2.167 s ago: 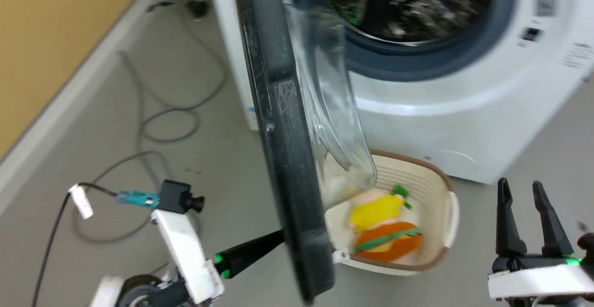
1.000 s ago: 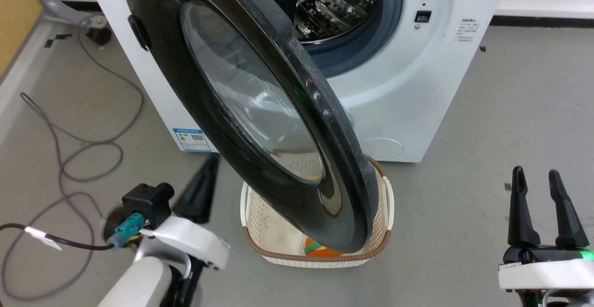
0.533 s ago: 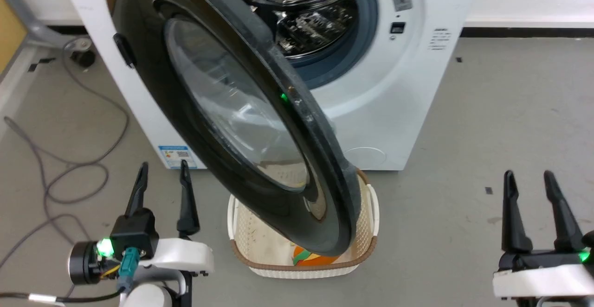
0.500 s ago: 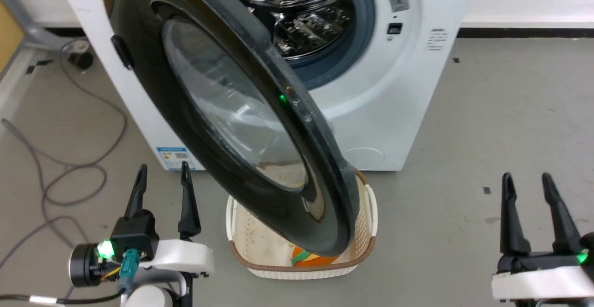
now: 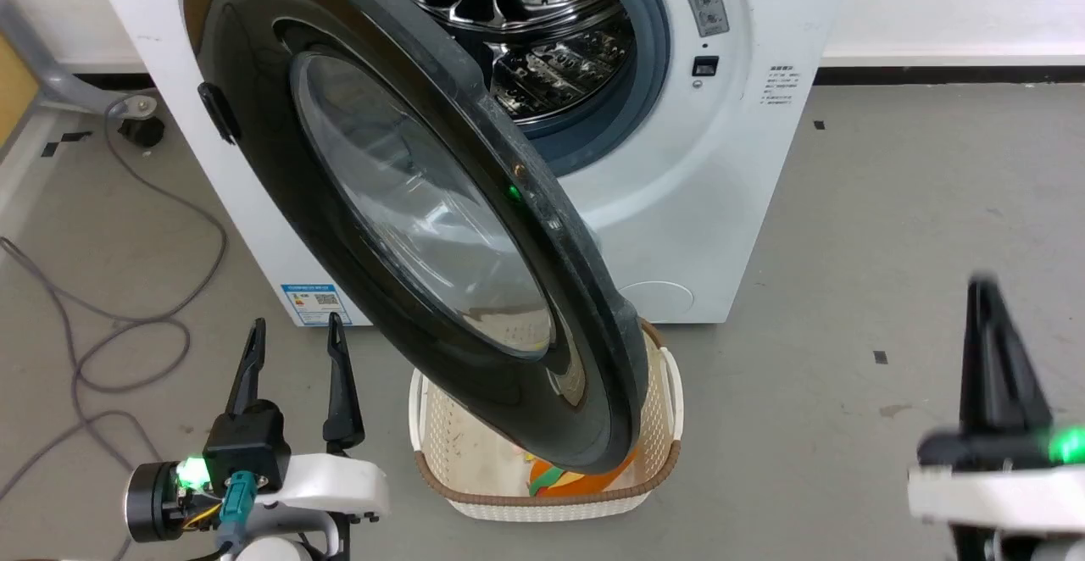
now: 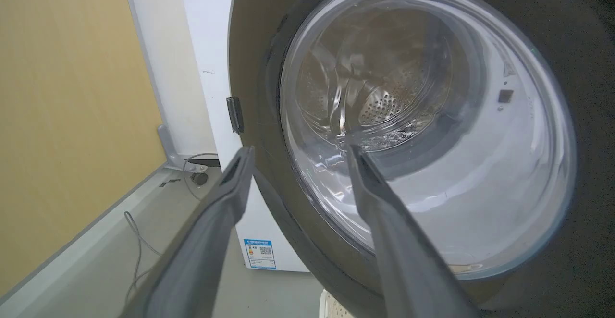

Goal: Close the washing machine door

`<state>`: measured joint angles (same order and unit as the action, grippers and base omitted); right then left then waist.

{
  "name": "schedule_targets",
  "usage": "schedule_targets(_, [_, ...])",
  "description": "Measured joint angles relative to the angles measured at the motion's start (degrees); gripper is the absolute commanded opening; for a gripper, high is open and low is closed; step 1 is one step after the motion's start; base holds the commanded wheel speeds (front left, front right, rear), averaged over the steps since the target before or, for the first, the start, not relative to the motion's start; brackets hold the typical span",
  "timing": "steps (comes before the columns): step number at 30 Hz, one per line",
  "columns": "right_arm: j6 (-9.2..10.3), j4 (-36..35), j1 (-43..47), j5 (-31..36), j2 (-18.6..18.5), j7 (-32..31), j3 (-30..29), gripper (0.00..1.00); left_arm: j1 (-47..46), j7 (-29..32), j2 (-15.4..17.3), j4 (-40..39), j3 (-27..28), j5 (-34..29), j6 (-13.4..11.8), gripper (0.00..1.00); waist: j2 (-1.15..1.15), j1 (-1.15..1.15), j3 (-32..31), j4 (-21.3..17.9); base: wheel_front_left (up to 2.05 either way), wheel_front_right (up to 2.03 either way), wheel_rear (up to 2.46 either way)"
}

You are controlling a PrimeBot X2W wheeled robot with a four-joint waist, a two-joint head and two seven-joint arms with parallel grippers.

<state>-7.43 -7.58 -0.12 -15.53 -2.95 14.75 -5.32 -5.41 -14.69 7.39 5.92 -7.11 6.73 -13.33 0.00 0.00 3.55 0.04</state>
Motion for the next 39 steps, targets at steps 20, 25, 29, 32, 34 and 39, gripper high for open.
schedule_targets(20, [-0.01, -12.6, -15.7, -12.6, -0.9, 0.1, 31.6, 0.00, 0.0, 0.0, -3.1, -0.1, 3.4, -2.1, 3.4, 1.00, 0.00, 0.00, 1.9, 2.5, 0.00, 0.00, 0.00])
schedule_targets(25, [-0.01, -10.5, -15.7, -8.7, -5.0, 0.1, 40.8, 0.00, 0.0, 0.0, -3.3, -0.3, 4.4, -2.6, 3.4, 1.00, 0.00, 0.00, 2.3, 2.5, 0.00, 0.00, 0.00])
schedule_targets(29, [-0.01, -6.5, -15.5, -2.9, -7.7, 0.1, 45.6, 0.00, 0.0, 0.0, -3.5, -0.5, 4.7, -2.7, 3.5, 1.00, 0.00, 0.00, 2.7, 2.5, 0.00, 0.00, 0.00])
schedule_targets(32, [-0.01, -3.0, -14.9, -0.2, -8.5, 0.1, 46.9, 0.00, 0.0, 0.0, -3.7, -0.6, 4.9, -3.1, 3.9, 1.00, 0.00, 0.00, 3.1, 2.5, 0.00, 0.00, 0.00])
schedule_targets(34, [-0.01, -0.6, -14.1, 0.5, -8.9, 0.1, 46.8, 0.00, 0.0, 0.0, -3.8, -0.7, 4.9, -3.1, 3.9, 1.00, 0.00, 0.00, 3.5, 2.5, 0.00, 0.00, 0.00])
schedule_targets(39, [-0.01, 4.7, -13.5, 1.8, -9.8, 0.1, 44.8, 0.00, -0.2, 0.0, -4.1, -0.7, 5.1, -3.2, 3.9, 1.00, 0.00, 0.00, 4.4, 2.6, 0.00, 0.00, 0.00])
